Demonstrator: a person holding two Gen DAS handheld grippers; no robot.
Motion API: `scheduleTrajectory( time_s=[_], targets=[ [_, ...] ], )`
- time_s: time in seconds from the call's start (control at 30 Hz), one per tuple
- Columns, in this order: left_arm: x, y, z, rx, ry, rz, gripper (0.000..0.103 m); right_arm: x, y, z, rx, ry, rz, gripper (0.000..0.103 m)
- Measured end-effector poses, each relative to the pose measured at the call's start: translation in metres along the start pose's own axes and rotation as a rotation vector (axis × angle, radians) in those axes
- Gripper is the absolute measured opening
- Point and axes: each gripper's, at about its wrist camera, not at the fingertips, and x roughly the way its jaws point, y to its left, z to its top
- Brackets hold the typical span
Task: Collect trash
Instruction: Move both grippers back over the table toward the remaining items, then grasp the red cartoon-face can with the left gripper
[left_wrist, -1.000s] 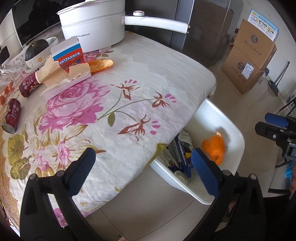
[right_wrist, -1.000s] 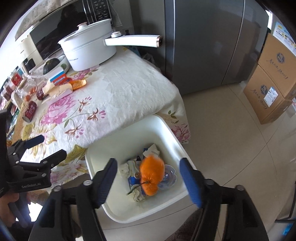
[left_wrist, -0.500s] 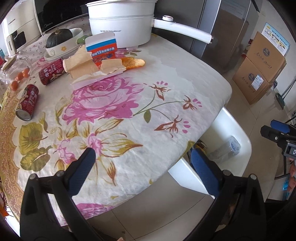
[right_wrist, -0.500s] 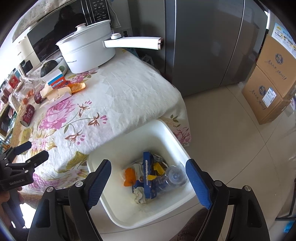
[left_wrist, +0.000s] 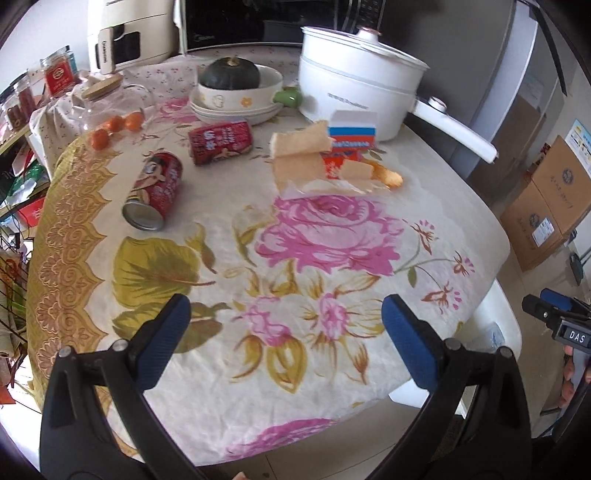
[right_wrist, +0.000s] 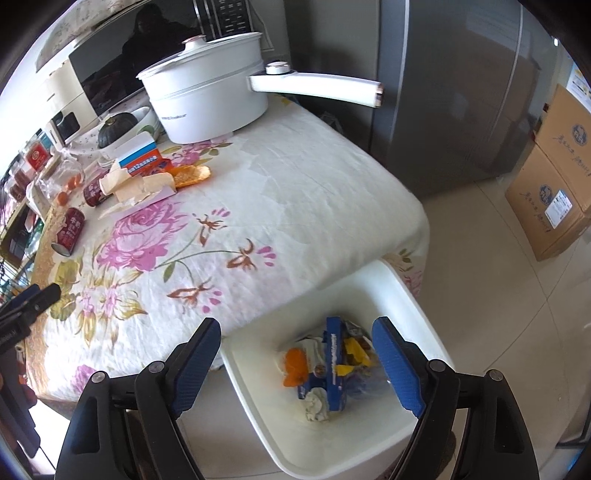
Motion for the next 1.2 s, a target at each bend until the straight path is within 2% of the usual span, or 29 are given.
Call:
scheduleTrajectory(
  time_s=[0.2,0.33,0.43,0.57,0.73,0.9,1.1,1.13,1.2],
  targets=[
    [0.017,0.051,0.01,0.003,-0.029,0.056,0.102,0.021,0.041,0.017,-0.071,0.0,0.01,0.086],
    [0.038,0.082,0.02,0.016,-0.014,0.079,0.102,0.033,0.069,0.041,-0.117,-0.038,0.055,0.086],
    [0.047,0.097,0.027,0.014,-0.043,0.092,0.102,0.047,0.092,0.057,-0.197,-0.091,0.082,0.086],
    [0.064,0.111,0.034,0.017,-0.071,0.092,0.102,0.074,0.113,0.071,-0.282,-0.111,0.096,0.086],
    [0.082,0.128,0.043,-0.034,-0.121,0.02,0.101,0.093,0.119,0.094,-0.256,-0.125,0.178,0.086],
    [0.098,0.135,0.05,-0.056,-0.135,-0.037,0.089,0.102,0.13,0.12,-0.273,-0.165,0.222,0.086],
    [0.106,0.14,0.052,-0.069,-0.134,-0.099,0.066,0.122,0.15,0.146,-0.404,-0.185,0.245,0.086],
    [0.108,0.141,0.052,-0.077,-0.124,-0.111,0.058,0.126,0.154,0.149,-0.425,-0.188,0.245,0.086],
    [0.11,0.145,0.052,-0.093,-0.116,-0.139,0.054,0.132,0.158,0.153,-0.452,-0.193,0.259,0.086]
  ],
)
